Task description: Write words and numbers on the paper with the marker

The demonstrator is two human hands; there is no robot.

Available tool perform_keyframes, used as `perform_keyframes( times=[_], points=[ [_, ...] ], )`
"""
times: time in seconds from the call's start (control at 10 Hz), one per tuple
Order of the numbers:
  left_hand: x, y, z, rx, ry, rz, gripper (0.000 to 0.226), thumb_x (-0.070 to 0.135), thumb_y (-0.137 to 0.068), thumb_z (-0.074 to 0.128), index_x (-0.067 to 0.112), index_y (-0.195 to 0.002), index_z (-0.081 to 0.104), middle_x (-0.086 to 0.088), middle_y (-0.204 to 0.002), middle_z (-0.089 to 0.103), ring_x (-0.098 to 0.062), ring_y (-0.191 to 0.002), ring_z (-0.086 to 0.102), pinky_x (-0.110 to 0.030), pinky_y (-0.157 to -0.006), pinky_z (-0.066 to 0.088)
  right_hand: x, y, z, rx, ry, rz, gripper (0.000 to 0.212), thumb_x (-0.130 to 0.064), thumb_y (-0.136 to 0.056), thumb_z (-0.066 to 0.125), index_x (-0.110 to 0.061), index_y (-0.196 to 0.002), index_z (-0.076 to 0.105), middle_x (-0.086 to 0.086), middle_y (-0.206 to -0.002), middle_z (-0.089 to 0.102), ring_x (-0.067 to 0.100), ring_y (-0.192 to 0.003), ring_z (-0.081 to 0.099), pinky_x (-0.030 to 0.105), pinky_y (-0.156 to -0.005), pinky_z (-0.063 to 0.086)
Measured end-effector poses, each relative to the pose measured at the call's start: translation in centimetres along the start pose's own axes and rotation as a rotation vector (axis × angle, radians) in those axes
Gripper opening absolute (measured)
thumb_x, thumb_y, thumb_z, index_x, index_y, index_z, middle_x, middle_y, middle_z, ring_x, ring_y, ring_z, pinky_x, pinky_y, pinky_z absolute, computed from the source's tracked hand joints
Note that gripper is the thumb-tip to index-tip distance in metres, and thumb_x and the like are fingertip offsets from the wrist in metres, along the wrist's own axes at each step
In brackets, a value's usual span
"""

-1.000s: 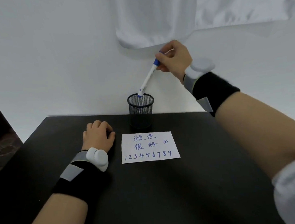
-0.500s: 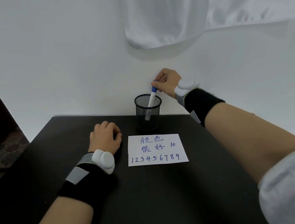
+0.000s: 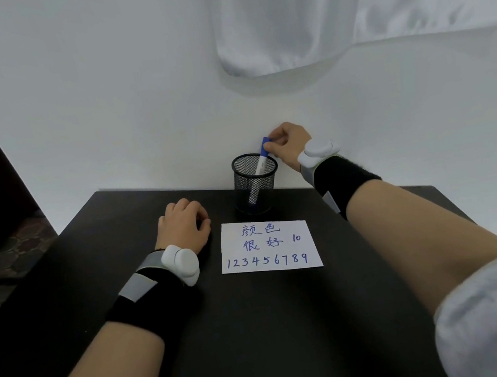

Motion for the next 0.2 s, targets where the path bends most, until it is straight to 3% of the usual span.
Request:
perform_keyframes(
  times=[0.2],
  points=[
    [-0.1,-0.2,0.1,0.017,-0.014,0.015,0.011,0.030,-0.088,0.057,0.023,-0.096,0.058,0.000,-0.105,0.053,-0.023,-0.106,0.045,-0.041,-0.091,0.039,1.7,1.1,-0.8,0.074,-0.053,0.010,0.018,-0.026,-0.086,0.066,-0.018,-0.101,0.059,0.013,-0.099,0.068,0.030,-0.092,0.067,0.041,-0.082,0.055]
  ],
)
Point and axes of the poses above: each hand's wrist, its own y-axis away from the middle knuckle, its own z-axis out of the palm, x = y × z, the point moved 5 cm from there along -y, towards the middle knuckle
